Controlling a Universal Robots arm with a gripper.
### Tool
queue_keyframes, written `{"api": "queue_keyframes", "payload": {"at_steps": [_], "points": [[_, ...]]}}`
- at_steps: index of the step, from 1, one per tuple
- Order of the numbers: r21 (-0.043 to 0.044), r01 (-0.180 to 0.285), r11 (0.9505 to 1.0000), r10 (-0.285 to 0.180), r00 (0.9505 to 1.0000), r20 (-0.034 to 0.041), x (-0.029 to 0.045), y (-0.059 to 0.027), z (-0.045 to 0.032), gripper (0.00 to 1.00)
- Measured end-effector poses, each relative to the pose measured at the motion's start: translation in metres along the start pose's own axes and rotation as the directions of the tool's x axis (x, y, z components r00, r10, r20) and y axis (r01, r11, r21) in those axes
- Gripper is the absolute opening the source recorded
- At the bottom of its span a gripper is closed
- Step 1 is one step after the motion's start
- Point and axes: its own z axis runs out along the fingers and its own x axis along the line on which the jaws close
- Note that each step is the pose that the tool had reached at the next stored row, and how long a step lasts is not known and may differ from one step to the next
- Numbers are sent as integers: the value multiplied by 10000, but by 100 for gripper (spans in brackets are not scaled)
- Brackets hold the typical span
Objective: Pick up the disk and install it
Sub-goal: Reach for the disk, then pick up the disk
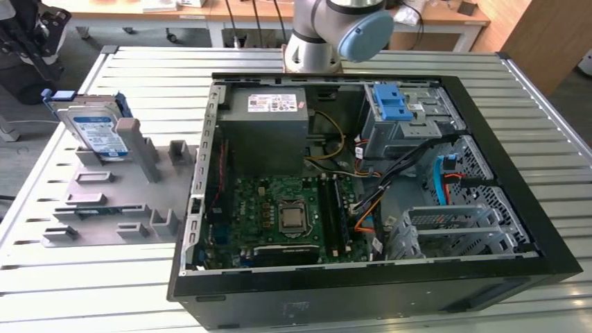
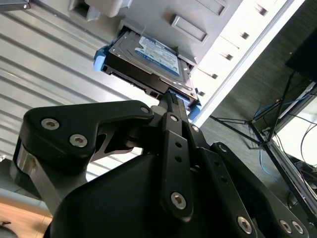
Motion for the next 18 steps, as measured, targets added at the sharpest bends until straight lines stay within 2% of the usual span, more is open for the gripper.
{"api": "queue_keyframes", "payload": {"at_steps": [4, 18], "points": [[1, -1, 10000, 1, 10000, -2, 69, 4, 3, 11], [0, 5, 10000, -5, 10000, -1, 79, 4, 3, 11]]}}
